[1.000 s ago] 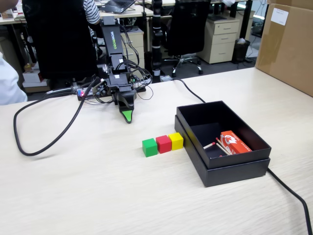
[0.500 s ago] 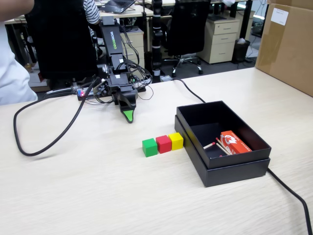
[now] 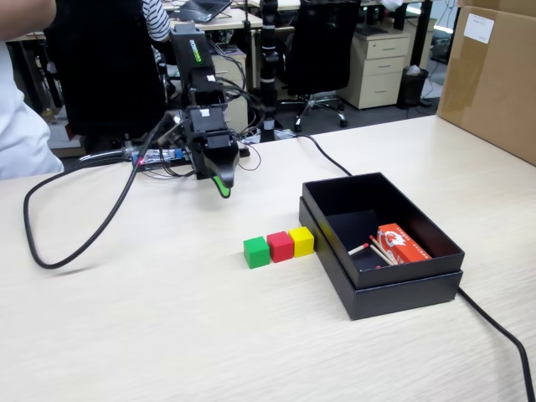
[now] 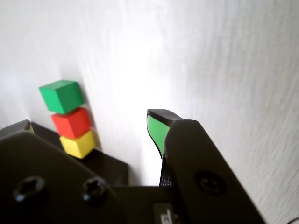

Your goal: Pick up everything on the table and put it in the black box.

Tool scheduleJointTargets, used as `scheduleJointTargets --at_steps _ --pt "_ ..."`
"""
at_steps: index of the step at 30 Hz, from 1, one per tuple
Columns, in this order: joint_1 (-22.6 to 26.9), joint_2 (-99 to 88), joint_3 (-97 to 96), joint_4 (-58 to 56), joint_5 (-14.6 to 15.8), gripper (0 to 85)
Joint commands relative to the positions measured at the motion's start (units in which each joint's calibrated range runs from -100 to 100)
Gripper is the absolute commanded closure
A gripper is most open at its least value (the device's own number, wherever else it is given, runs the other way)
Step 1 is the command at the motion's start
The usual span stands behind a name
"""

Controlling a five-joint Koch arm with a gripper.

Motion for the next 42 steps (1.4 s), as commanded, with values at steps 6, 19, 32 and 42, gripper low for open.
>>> scheduleJointTargets --at_steps 6,19,32,42 --pt "-0.4 21.1 29.2 -16.0 0.1 38.3" --pt "0.2 66.6 58.4 -22.4 0.1 38.3" --pt "1.0 82.6 65.9 -22.9 0.2 38.3" --pt "1.0 88.0 69.2 -22.9 1.0 66.9"
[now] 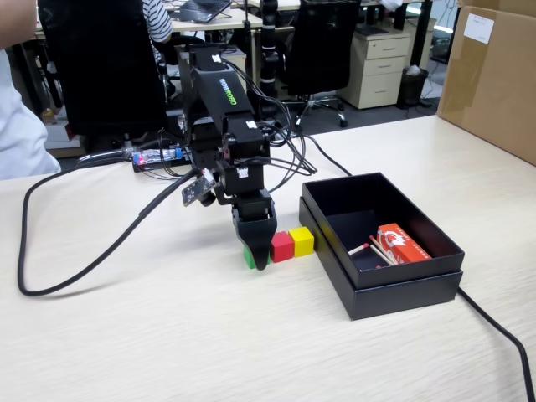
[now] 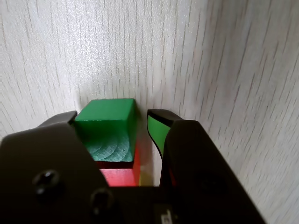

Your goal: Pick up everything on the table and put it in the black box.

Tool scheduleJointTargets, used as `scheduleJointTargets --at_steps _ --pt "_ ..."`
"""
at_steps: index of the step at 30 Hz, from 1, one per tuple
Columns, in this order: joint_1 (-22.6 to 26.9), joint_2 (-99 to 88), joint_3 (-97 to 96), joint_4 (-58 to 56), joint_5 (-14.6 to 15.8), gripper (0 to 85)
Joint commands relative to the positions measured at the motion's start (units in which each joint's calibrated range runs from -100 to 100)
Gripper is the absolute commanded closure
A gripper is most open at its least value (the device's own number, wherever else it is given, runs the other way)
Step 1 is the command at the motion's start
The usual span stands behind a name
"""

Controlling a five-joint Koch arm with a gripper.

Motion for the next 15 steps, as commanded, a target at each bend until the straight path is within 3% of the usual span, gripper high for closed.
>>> scheduleJointTargets --at_steps 1,2,3,8,15 --pt "0.0 0.2 5.0 -0.4 0.5 72.2" --pt "-0.1 0.4 5.7 -0.4 0.6 80.5" --pt "-0.2 0.3 5.8 -0.4 0.6 83.3" --pt "-0.7 -4.2 5.2 -0.4 0.4 84.5" --pt "0.3 -31.0 8.3 -2.9 -0.3 84.6"
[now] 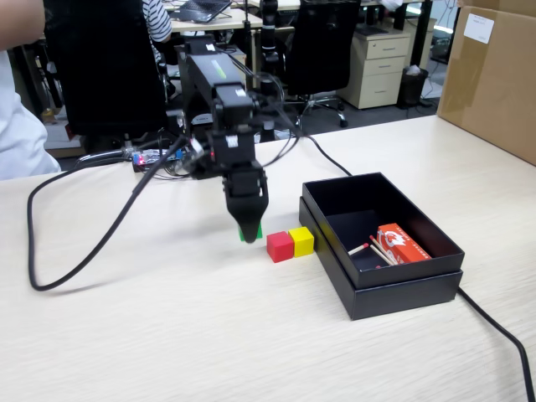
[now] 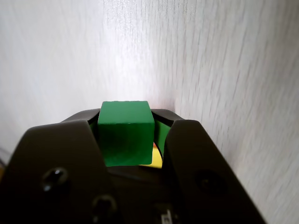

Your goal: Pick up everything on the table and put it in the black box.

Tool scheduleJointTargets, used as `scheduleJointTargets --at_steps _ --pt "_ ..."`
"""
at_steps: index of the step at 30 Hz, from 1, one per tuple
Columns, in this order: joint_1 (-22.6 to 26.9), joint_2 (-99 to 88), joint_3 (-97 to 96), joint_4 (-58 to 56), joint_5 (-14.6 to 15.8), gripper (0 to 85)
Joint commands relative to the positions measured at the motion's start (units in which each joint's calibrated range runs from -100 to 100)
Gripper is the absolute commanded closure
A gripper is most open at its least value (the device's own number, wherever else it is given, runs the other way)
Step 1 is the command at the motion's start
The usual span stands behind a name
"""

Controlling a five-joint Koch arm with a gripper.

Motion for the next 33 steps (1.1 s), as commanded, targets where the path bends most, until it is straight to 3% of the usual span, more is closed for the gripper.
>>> scheduleJointTargets --at_steps 1,4,6,9,27,28,30,33 --pt "2.1 -13.8 7.3 -0.4 -0.6 84.6" --pt "7.1 -16.5 14.3 -0.4 0.1 84.6" --pt "13.9 -1.9 25.6 -0.4 1.2 84.6" --pt "16.3 14.4 32.2 -0.4 1.6 84.6" --pt "16.0 35.7 29.5 -1.9 3.5 81.1" --pt "16.0 36.1 29.5 -1.8 3.6 79.3" --pt "16.1 36.7 29.2 -1.9 3.6 67.6" --pt "16.2 33.9 27.8 -1.9 4.0 59.7"
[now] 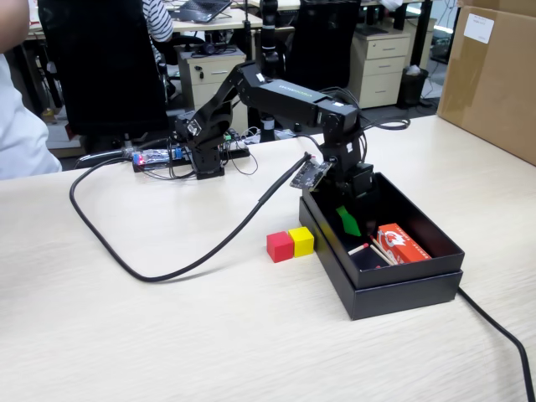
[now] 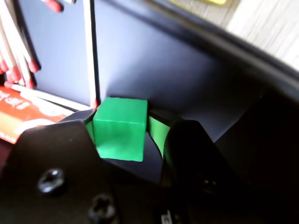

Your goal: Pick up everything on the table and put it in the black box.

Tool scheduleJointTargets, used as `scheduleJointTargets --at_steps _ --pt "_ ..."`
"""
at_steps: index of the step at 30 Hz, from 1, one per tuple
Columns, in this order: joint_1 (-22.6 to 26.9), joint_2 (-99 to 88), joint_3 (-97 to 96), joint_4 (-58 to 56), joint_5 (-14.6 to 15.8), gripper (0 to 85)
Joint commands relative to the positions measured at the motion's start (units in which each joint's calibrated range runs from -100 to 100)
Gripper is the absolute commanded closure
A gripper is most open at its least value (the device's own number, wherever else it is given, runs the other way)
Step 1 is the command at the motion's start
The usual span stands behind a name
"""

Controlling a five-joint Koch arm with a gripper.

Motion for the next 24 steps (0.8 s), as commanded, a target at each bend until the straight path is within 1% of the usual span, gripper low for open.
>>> scheduleJointTargets --at_steps 1,3,4,10,14,16,19,24 --pt "0.1 -6.0 1.0 -0.4 0.5 58.0" --pt "-0.1 -10.1 -0.7 -0.4 0.5 44.6" --pt "-0.3 -12.8 -1.5 -0.4 0.5 43.5" --pt "-3.0 -29.6 -2.2 -0.4 0.4 43.6" --pt "-6.2 -37.9 -4.1 -0.4 0.0 43.6" --pt "-8.0 -40.1 -7.1 -0.4 -0.4 43.5" --pt "-9.9 -40.5 -11.9 -0.4 -0.9 39.4" --pt "-11.0 -39.0 -19.8 -0.4 -1.2 38.7"
